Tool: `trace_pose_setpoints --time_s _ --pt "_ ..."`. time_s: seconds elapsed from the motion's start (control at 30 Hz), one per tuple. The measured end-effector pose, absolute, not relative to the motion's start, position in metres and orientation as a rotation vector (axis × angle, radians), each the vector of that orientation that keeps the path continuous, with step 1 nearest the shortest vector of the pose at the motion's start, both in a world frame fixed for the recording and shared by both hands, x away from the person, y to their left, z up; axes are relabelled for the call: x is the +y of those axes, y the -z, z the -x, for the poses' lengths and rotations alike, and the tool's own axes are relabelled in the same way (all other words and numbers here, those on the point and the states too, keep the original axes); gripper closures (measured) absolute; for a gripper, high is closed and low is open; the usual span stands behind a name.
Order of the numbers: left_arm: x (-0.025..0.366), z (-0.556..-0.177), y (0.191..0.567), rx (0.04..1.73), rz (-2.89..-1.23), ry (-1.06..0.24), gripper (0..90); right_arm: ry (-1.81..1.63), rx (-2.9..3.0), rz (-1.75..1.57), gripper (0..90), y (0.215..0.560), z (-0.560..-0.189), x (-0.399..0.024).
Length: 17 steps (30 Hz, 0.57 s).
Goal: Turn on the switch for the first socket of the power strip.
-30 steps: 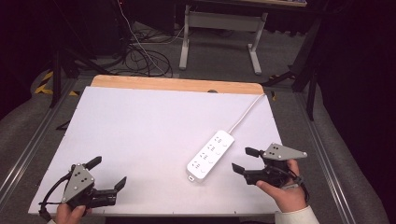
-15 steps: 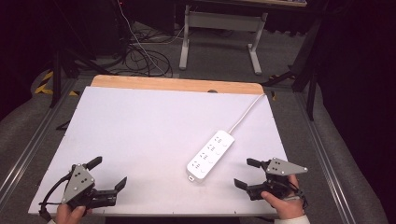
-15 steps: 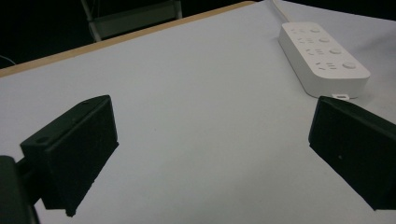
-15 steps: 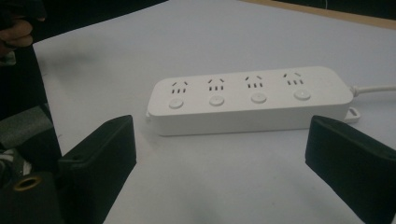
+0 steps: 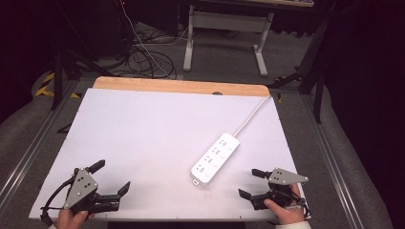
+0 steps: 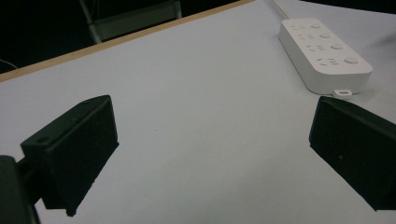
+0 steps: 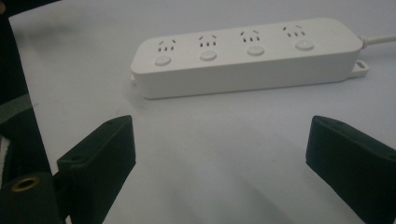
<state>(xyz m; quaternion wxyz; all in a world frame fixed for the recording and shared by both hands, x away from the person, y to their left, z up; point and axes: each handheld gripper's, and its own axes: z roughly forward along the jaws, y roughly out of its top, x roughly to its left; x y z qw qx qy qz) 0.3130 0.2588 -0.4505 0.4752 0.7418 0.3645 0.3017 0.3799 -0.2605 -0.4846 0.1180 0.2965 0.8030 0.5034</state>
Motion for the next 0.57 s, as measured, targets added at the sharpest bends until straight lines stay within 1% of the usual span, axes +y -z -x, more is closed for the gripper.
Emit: trace_pose_setpoints --time_s 0.17,0.47,0.57 --pt "0.2593 -0.314 0.4509 0.91 -1.804 -0.727 1.6 -1.406 2.384 -0.86 9.3 0.4927 -0.378 -0.2601" --pt "0.2621 -0.318 0.4537 0.953 -1.798 -0.689 1.9 -1.376 2.328 -0.882 9.3 0.4895 -0.3789 -0.2639" --pt "0.2616 -0.3178 0.4539 0.949 -1.807 -0.708 2.1 -1.374 2.313 -0.876 9.4 0.4884 -0.3792 -0.2652"
